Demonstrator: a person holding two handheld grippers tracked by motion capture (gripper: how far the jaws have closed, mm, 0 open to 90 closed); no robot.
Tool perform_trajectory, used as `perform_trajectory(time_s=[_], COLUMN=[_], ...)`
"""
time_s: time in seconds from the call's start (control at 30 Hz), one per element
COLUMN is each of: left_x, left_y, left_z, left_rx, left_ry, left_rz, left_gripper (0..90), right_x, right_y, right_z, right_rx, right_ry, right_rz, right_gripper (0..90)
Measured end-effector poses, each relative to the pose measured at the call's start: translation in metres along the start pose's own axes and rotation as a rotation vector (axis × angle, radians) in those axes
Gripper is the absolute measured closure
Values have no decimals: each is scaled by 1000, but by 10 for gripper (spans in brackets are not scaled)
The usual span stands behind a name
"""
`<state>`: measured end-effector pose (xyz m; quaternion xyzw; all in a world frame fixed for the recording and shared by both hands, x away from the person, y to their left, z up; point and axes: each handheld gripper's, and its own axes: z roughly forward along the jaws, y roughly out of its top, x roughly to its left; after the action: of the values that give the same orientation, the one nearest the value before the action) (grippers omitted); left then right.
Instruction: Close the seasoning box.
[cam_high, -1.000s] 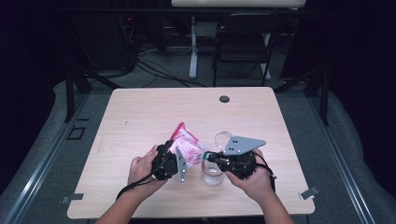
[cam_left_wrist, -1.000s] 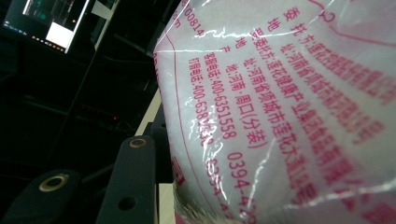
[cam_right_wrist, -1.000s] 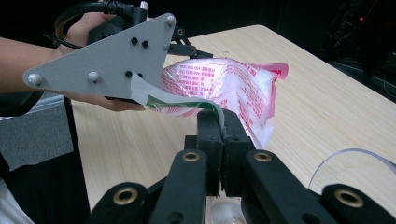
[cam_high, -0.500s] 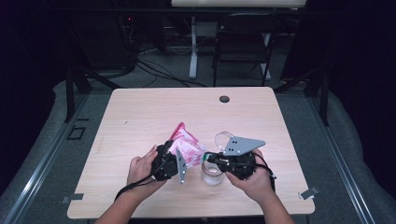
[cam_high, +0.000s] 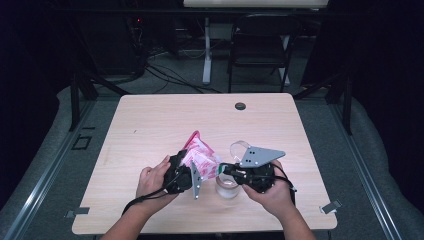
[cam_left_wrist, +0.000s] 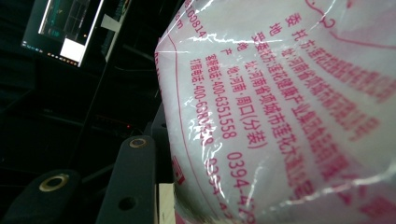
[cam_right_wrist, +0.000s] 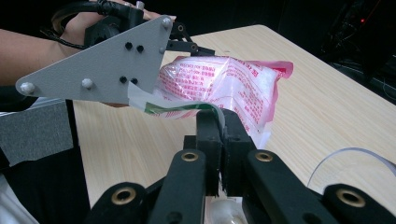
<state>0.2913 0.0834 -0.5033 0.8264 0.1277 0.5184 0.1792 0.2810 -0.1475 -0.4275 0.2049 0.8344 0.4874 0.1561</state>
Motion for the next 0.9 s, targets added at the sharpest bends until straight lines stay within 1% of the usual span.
perform_trajectory(time_s=[0.27,0.43,0.5,0.53,0.67,0.73,0.9], left_x=[0,0,-1,0,-1,-1,-1], left_y=[2,2,3,3,4,4,5], left_z=[-1,-1,-1,-2,-2,-3,-3], left_rx=[-6,-8,-5,1,-5,-6,-10], left_ry=[20,24,31,31,40,40,49], left_rz=[31,40,49,61,75,73,84], left_gripper=[608,609,610,610,611,611,612], right_x=[-2,-2,-1,-1,-2,-2,-1], right_y=[-2,-2,-3,-3,-3,-4,-4], right_z=[1,1,1,1,0,1,0], right_rx=[6,8,10,11,17,14,14], right_ry=[-2,1,-1,-2,-5,-4,-5], right_rz=[3,5,4,4,1,4,3], right_gripper=[883,883,882,882,883,883,883])
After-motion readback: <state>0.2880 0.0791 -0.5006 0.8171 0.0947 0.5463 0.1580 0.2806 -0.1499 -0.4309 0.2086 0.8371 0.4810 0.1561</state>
